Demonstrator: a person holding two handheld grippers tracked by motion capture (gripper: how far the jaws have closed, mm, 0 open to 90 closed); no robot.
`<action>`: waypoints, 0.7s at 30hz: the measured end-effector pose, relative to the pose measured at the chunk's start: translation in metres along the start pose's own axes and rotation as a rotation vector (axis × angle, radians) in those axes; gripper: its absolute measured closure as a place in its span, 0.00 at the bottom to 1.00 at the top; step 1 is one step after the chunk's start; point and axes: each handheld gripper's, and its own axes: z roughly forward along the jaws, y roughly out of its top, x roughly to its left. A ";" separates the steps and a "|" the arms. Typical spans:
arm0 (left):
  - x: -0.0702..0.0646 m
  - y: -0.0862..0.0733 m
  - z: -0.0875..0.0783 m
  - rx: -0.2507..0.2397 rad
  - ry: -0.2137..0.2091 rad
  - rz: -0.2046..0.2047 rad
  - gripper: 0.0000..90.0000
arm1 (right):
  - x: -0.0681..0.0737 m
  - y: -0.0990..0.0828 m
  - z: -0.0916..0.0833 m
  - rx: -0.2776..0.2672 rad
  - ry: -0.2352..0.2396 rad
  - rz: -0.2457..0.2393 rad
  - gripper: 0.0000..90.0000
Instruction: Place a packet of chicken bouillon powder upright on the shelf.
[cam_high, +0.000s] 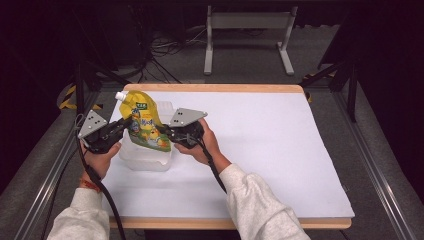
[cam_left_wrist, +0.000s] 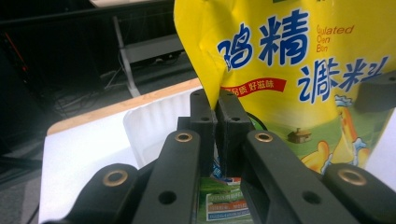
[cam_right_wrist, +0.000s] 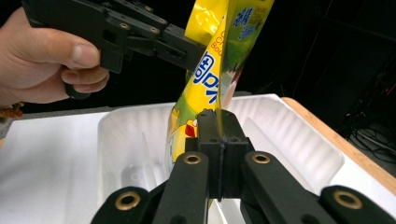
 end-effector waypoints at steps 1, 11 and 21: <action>0.000 0.000 0.000 0.000 0.000 0.000 0.96 | 0.000 0.000 0.000 0.000 0.000 0.000 1.00; 0.008 -0.009 0.007 0.016 0.000 -0.016 0.96 | -0.005 -0.007 0.013 0.035 -0.027 0.008 0.99; 0.008 -0.018 0.010 0.074 -0.003 0.012 0.96 | -0.001 -0.018 0.022 0.066 -0.013 0.032 0.99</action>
